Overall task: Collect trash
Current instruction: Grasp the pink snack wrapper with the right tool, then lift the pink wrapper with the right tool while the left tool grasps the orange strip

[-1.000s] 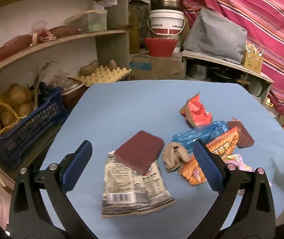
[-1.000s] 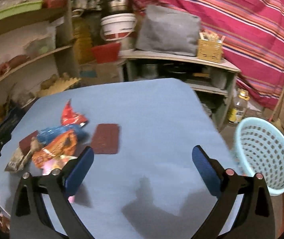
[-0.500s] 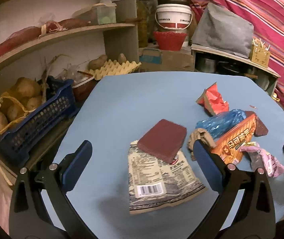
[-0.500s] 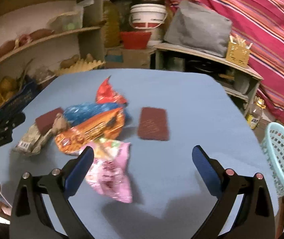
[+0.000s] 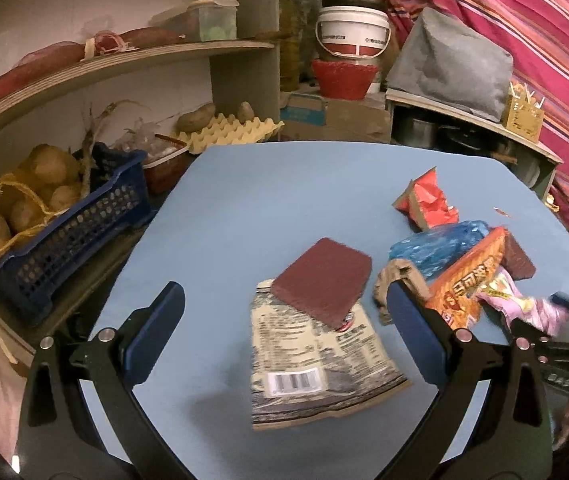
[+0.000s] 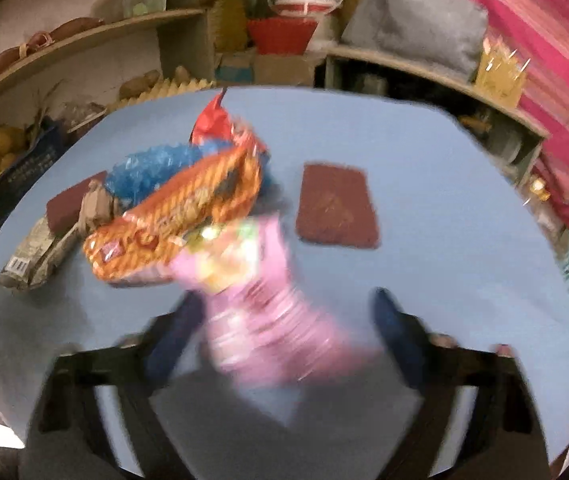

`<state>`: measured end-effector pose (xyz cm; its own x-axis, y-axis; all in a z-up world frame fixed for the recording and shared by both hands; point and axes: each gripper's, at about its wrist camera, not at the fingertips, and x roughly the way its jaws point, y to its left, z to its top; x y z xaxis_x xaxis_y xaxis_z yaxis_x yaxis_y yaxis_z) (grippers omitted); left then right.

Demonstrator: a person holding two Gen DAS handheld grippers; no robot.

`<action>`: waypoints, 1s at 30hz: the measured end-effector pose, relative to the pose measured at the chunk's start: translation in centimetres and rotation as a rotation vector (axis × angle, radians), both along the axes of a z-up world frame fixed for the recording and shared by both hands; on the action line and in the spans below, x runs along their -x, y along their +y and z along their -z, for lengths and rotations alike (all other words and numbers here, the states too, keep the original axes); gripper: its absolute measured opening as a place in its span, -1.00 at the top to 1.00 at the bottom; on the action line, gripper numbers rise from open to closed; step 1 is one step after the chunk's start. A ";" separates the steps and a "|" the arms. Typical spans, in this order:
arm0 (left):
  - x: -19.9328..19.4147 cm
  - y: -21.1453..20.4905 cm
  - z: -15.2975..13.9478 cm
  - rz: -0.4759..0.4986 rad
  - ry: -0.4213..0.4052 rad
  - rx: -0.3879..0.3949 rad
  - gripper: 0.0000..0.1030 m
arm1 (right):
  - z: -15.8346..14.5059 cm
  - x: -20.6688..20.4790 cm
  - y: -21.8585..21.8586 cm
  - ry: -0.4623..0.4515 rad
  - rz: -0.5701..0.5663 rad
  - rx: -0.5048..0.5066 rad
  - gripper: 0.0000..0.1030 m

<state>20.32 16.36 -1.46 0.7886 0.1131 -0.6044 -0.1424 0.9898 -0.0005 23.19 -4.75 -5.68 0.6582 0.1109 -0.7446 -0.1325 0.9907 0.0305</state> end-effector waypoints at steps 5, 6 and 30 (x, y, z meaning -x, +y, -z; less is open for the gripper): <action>-0.5 -2.1 -0.4 0.029 -0.006 0.000 -0.90 | 0.3 -0.3 -0.9 0.019 -0.041 -0.049 0.28; -0.7 -2.7 -0.4 0.038 -0.005 -0.002 -0.90 | 0.3 -0.3 -1.0 0.018 -0.044 -0.055 0.36; -3.8 -11.8 3.9 0.284 0.179 0.087 -0.59 | -2.9 -0.4 -12.6 -0.063 0.096 -0.097 0.82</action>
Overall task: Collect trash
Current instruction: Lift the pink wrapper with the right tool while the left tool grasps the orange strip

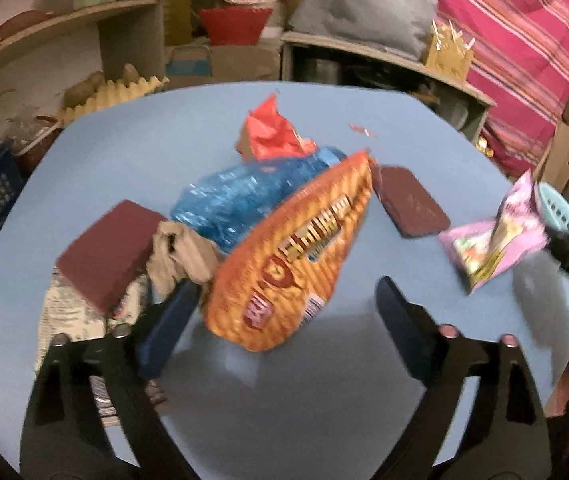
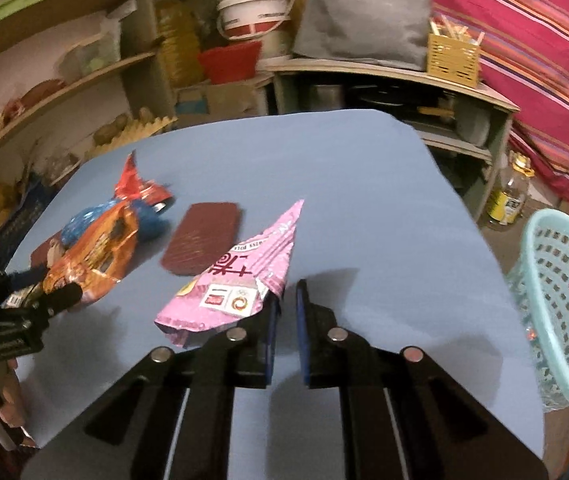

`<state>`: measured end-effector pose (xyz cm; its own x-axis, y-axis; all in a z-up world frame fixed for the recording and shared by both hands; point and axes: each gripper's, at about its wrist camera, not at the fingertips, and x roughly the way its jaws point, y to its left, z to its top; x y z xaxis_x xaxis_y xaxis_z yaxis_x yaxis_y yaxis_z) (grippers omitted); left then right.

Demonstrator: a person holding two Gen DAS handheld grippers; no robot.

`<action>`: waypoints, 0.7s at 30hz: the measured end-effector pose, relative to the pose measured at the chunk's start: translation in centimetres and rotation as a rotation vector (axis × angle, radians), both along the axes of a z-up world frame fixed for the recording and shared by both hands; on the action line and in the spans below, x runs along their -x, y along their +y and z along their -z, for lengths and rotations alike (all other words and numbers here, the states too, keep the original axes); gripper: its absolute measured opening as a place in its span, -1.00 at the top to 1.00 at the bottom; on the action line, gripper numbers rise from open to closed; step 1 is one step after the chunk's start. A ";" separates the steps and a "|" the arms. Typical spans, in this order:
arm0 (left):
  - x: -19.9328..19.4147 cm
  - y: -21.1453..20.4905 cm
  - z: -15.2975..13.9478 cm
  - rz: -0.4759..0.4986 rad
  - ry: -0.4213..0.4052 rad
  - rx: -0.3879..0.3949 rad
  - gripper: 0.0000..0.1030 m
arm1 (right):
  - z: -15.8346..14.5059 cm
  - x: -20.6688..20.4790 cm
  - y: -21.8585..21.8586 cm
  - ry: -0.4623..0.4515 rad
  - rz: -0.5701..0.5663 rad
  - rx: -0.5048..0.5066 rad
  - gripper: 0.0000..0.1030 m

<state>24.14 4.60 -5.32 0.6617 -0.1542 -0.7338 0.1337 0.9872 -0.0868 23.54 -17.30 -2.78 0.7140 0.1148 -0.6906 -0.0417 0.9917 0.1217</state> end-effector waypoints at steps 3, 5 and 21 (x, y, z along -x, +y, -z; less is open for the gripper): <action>-0.1 -0.8 0.8 0.010 0.024 -0.028 -0.31 | -0.3 0.2 -1.7 -0.009 0.025 -0.013 0.82; -0.3 -1.1 1.0 0.013 0.038 -0.031 -0.13 | -0.6 0.4 -2.7 -0.017 0.036 -0.019 0.82; -0.1 -5.0 0.4 0.074 0.004 -0.060 0.93 | -3.4 2.2 -9.4 -0.088 0.095 -0.037 0.82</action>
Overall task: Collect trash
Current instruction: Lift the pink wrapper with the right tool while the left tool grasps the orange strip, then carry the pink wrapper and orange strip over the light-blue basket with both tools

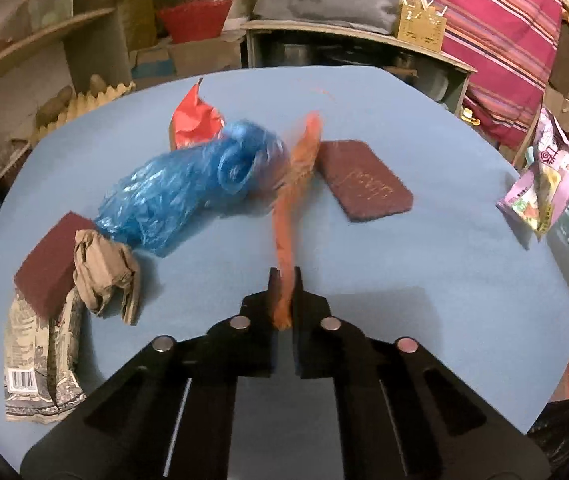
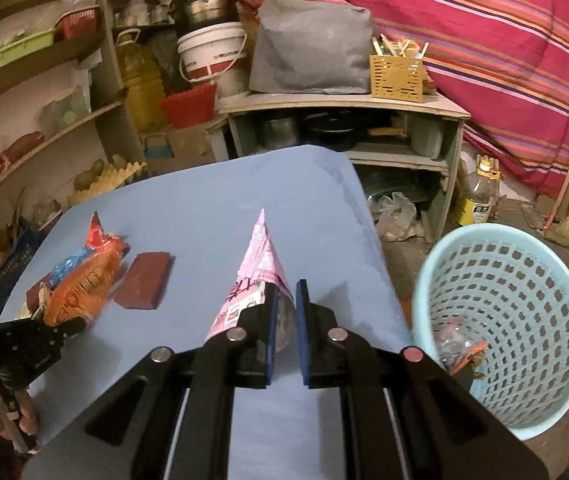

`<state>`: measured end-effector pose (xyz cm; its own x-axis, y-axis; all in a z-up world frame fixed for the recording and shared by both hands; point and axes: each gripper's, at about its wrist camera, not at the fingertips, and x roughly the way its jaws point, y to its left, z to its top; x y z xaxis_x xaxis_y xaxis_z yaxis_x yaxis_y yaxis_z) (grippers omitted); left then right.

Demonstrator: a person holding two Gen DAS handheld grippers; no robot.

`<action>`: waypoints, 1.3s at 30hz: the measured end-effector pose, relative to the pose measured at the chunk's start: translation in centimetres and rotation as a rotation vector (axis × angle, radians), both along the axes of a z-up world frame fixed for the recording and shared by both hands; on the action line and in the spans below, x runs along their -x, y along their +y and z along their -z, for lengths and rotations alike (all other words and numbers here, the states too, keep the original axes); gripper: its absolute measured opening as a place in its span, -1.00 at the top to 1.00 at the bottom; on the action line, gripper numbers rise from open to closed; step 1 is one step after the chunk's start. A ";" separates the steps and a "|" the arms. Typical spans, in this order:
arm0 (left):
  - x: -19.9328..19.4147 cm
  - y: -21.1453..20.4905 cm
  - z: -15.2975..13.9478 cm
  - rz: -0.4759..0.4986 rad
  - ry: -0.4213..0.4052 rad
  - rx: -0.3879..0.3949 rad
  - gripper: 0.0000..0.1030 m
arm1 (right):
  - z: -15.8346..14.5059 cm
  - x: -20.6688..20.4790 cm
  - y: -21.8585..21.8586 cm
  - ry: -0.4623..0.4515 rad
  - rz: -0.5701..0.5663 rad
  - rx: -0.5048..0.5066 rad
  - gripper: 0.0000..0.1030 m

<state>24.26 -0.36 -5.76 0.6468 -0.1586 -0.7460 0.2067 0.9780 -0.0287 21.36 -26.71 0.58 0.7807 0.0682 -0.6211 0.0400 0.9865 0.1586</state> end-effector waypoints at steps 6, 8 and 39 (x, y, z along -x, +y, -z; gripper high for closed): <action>0.9 -1.0 -2.7 -0.007 -0.085 0.035 0.95 | -0.8 0.9 -3.4 -0.024 0.031 -0.020 0.82; 1.1 -1.6 -3.7 0.003 -0.098 0.063 0.94 | -1.1 1.3 -4.6 -0.034 0.043 -0.030 0.82; -0.1 -7.3 -7.6 0.042 -0.191 0.082 0.94 | 3.5 -1.6 -5.6 0.150 0.058 0.022 -0.34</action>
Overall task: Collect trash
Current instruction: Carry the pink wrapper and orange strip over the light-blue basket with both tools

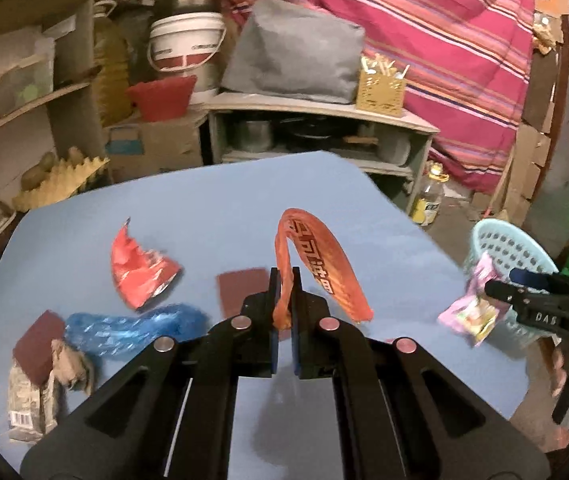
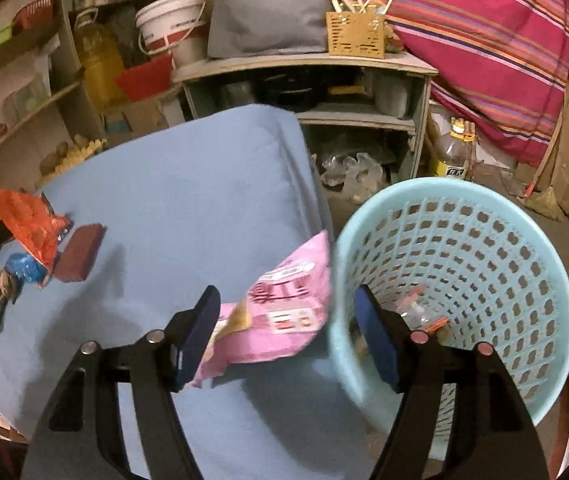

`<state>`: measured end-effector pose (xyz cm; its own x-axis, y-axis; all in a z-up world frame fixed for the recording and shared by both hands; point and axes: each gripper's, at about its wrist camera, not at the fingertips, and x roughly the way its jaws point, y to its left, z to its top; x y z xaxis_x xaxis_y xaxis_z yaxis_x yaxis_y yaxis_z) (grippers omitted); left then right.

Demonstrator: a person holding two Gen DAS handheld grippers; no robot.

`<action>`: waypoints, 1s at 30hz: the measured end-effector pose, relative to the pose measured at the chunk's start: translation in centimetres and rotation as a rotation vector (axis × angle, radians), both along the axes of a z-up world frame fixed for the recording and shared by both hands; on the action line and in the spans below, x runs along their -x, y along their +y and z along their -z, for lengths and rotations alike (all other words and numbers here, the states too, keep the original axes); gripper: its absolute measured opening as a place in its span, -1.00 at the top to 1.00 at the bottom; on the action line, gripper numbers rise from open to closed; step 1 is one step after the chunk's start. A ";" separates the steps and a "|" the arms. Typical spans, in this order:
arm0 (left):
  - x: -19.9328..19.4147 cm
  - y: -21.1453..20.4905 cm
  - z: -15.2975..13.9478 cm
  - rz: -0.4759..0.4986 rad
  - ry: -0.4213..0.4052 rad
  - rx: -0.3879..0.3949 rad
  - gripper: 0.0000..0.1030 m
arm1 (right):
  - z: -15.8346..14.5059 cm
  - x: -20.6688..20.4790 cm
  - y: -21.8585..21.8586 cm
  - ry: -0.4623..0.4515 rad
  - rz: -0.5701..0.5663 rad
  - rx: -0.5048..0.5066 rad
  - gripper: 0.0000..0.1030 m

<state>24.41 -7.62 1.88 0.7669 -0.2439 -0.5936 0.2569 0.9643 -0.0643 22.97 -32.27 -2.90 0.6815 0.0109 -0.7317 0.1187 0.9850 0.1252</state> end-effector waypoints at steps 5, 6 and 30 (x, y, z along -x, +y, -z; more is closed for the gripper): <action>-0.2 2.3 1.5 -0.016 0.034 0.024 0.95 | 1.5 -1.2 2.8 0.059 -0.046 0.032 -0.04; -0.3 2.7 1.7 -0.019 0.037 0.021 0.94 | 1.8 -1.3 3.1 0.071 -0.053 0.025 0.03; 0.0 -2.3 -0.7 0.070 -0.007 0.073 0.94 | -3.9 1.5 -3.4 -0.123 0.037 0.018 0.73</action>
<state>24.45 -9.97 2.61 0.7503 -0.3395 -0.5672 0.3243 0.9367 -0.1317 21.45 -35.71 0.99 0.7657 -0.0284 -0.6426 0.1396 0.9825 0.1229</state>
